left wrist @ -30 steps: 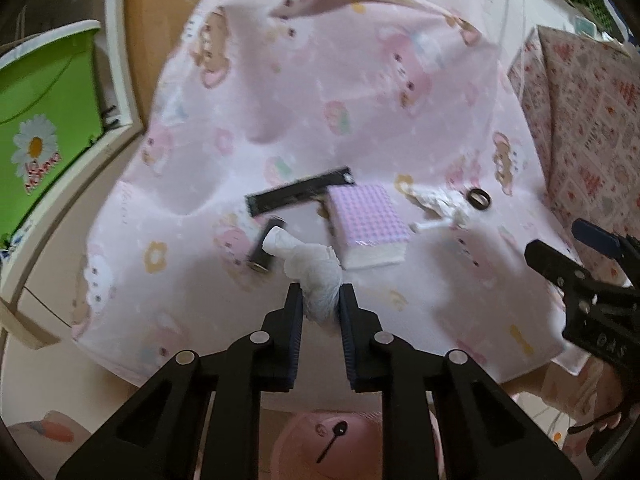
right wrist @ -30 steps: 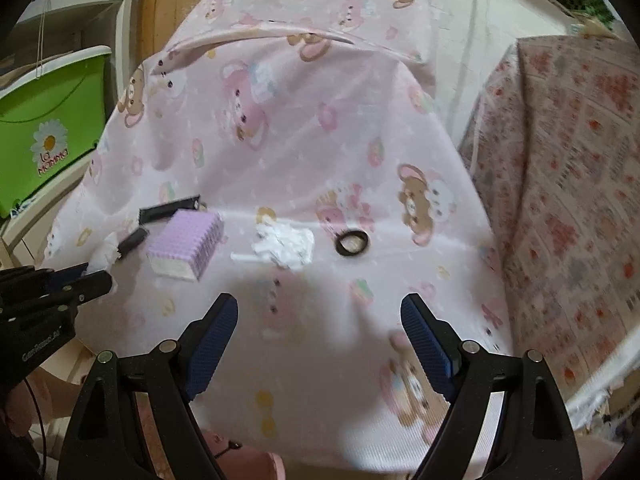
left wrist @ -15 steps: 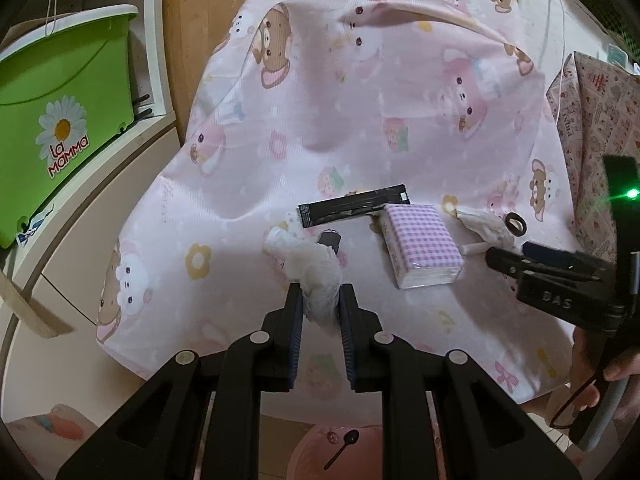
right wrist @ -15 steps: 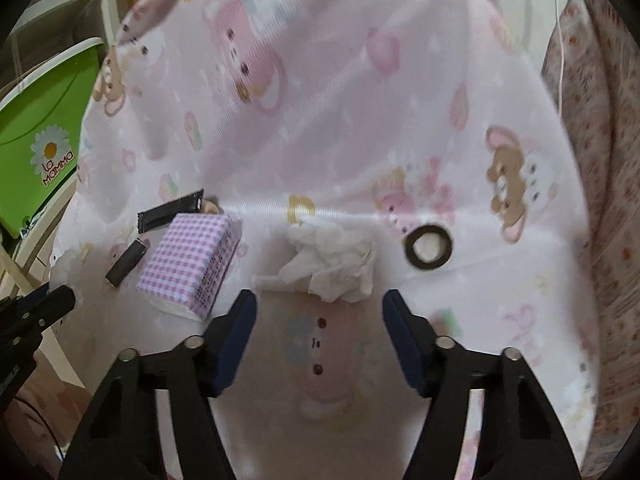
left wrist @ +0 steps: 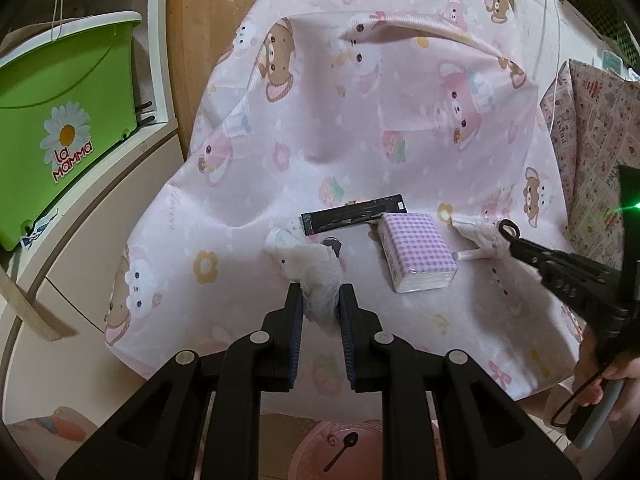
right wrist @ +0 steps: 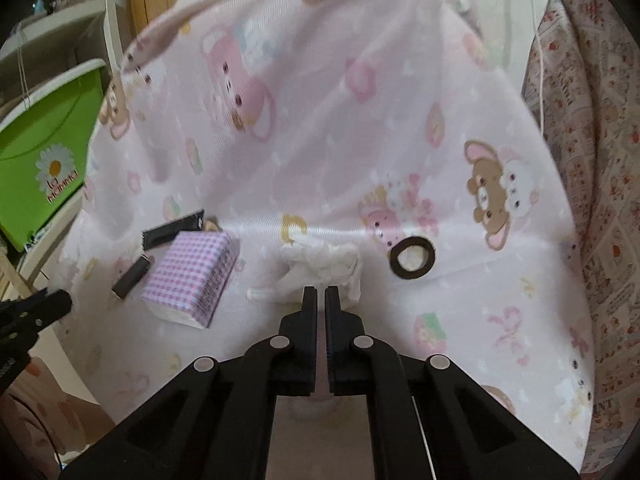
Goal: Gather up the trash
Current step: 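Grasp the white tissue beside the black ring with the right tool while the left holds its tissue, then carry both held tissues down over the pink basket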
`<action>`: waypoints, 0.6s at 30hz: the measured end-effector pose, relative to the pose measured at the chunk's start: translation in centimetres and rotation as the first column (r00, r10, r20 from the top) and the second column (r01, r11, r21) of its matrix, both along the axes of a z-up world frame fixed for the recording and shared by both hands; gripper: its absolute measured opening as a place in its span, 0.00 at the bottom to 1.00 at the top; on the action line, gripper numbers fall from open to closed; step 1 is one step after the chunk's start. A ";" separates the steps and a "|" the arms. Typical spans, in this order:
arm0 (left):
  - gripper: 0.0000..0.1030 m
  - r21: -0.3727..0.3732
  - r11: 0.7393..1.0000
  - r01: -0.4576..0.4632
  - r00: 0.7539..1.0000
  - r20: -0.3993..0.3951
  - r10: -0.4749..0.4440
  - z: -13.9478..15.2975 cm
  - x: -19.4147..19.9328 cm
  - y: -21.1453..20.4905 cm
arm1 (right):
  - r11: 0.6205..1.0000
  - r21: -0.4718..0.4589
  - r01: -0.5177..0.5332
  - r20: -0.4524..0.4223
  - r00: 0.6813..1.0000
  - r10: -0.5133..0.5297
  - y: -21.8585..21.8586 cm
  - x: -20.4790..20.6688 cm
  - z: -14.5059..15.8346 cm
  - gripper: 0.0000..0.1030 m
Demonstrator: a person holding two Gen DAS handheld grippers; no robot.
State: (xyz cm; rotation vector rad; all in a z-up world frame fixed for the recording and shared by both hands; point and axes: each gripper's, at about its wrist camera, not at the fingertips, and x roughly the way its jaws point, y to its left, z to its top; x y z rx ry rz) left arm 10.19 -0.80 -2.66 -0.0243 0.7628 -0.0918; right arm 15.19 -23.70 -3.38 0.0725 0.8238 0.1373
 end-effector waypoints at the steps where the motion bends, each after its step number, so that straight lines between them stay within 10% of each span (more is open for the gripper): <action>1: 0.17 0.000 1.000 -0.001 1.000 0.002 0.001 0.1 -0.1 0.1 | 1.000 0.008 0.000 0.010 1.000 0.000 -0.3 -0.2 0.4 0.04; 18: 0.17 -0.015 1.000 0.025 0.999 0.020 -0.024 1.0 -1.7 0.5 | 0.980 0.172 -0.102 0.083 0.993 0.088 -2.8 -3.9 4.6 0.04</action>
